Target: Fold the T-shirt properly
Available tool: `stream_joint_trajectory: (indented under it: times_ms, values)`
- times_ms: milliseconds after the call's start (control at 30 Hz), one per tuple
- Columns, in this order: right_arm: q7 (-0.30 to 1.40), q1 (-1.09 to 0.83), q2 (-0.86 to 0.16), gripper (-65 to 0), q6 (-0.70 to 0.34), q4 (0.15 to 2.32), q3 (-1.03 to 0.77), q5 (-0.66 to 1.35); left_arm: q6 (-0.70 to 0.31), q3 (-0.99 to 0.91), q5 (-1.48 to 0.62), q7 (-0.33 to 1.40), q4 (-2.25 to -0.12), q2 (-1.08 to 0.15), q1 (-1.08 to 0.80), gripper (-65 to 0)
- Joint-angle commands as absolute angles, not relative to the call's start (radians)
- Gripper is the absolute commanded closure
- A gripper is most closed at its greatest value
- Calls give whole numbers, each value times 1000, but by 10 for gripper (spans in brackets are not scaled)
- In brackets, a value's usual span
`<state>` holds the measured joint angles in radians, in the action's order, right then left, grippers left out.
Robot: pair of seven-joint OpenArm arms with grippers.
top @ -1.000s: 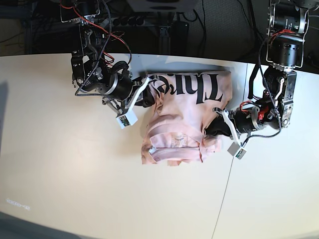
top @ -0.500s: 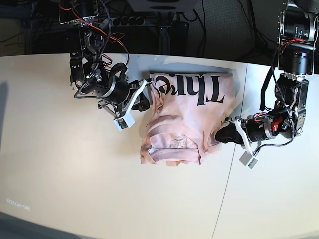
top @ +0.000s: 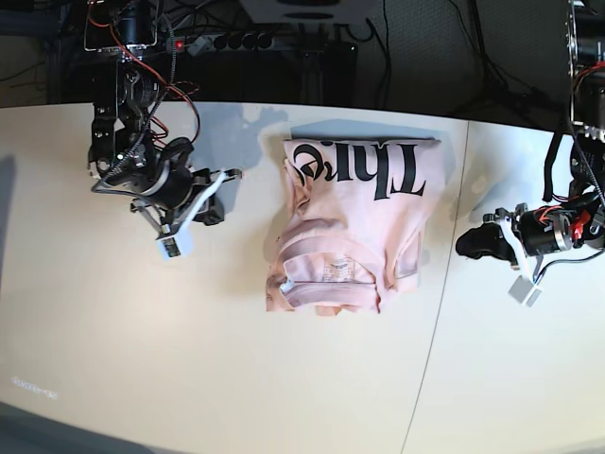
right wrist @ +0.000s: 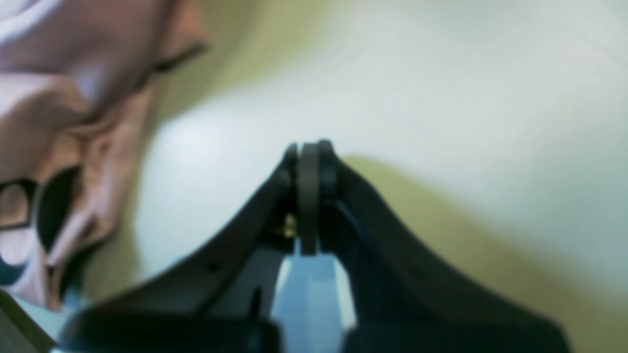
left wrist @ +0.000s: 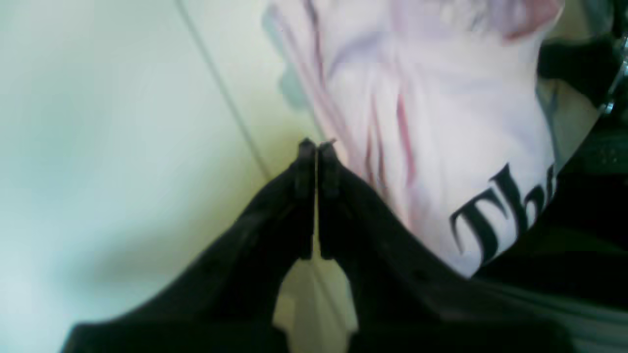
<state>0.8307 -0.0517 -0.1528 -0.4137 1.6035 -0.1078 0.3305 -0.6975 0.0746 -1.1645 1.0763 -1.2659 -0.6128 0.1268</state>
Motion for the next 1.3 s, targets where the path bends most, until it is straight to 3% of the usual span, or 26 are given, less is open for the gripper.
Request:
stream_joint_trajectory:
  times_ms: [0, 367, 567, 800, 1000, 1267]
  values:
    - [816, -51, -170, 0, -389, 1629, -126, 369, -698, 44, -1190, 1067, -1311, -635, 118, -13]
    - [812, -258, -188, 0, -390, 1792, -177, 434, -698, -287, -1191, 1070, -1695, -627, -296, -13]
    - [812, -432, -188, 0, -390, 1908, -176, 442, -698, -422, -1189, 1055, -1800, -596, -502, -13]
    - [809, -643, -188, 0, -390, 2014, -176, 443, -698, -514, -1177, 1048, -1803, -520, -667, -14]
    - [807, -778, -188, 0, -390, 2014, -176, 444, -698, -513, -933, 907, -1802, -442, -768, -14]
    - [695, -817, -187, 0, -389, 1750, -176, 373, -698, -348, -633, 711, -1543, -413, -700, -14]
